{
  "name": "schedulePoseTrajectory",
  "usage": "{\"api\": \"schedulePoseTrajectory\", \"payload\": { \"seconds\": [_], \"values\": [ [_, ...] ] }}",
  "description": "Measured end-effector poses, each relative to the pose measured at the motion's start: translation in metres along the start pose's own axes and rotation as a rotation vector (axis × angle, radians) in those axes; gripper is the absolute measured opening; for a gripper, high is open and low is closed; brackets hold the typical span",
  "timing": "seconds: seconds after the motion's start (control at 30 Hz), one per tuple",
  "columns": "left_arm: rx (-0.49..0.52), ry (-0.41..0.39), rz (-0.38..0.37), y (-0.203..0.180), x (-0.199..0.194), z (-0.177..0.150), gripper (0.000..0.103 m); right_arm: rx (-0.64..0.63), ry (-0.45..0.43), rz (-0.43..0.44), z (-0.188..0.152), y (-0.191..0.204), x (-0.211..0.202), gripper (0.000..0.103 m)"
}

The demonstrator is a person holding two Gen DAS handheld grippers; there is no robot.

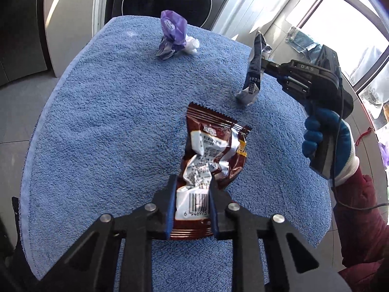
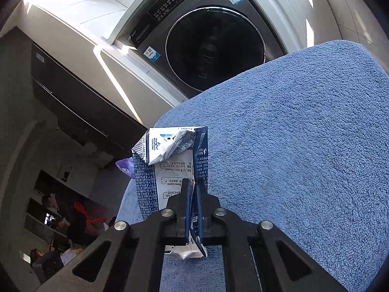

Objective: Collect trash
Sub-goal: 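Carry the snack bag and carton to the bin and open both tools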

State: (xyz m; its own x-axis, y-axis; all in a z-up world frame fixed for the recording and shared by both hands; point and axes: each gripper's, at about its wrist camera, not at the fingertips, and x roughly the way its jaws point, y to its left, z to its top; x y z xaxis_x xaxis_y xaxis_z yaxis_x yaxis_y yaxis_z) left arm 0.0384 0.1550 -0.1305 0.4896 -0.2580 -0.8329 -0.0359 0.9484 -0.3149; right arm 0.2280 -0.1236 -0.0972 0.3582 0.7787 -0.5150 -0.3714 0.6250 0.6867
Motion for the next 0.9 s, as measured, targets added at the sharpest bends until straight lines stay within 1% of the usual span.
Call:
{"api": "schedulePoseTrajectory", "payload": {
  "seconds": [0.1,0.27,0.37,0.5,0.57,0.7,0.8,0.9],
  "values": [
    [0.021,-0.024,-0.006,-0.010,-0.012,0.000,0.020,-0.007,-0.020,0.004,-0.009,-0.002,-0.027,0.003],
    [0.053,-0.035,-0.042,-0.034,-0.013,0.011,0.019,0.011,-0.086,0.008,-0.019,-0.013,-0.077,0.003],
    [0.114,-0.044,-0.061,-0.060,-0.011,0.022,0.019,0.018,-0.137,0.002,-0.029,-0.021,-0.116,0.003],
    [0.211,-0.031,-0.107,-0.110,0.005,0.037,0.019,0.054,-0.230,-0.036,-0.045,-0.046,-0.184,0.003],
    [0.264,-0.016,-0.140,-0.141,0.018,0.045,0.019,0.081,-0.283,-0.077,-0.055,-0.064,-0.221,0.003],
    [0.397,0.016,-0.191,-0.218,0.049,0.055,0.019,0.158,-0.381,-0.199,-0.078,-0.108,-0.288,0.003],
    [0.491,0.045,-0.224,-0.279,0.076,0.061,0.019,0.212,-0.423,-0.332,-0.096,-0.145,-0.328,0.003],
    [0.578,0.079,-0.255,-0.343,0.110,0.060,0.019,0.267,-0.440,-0.460,-0.109,-0.181,-0.352,0.003]
  ]
}}
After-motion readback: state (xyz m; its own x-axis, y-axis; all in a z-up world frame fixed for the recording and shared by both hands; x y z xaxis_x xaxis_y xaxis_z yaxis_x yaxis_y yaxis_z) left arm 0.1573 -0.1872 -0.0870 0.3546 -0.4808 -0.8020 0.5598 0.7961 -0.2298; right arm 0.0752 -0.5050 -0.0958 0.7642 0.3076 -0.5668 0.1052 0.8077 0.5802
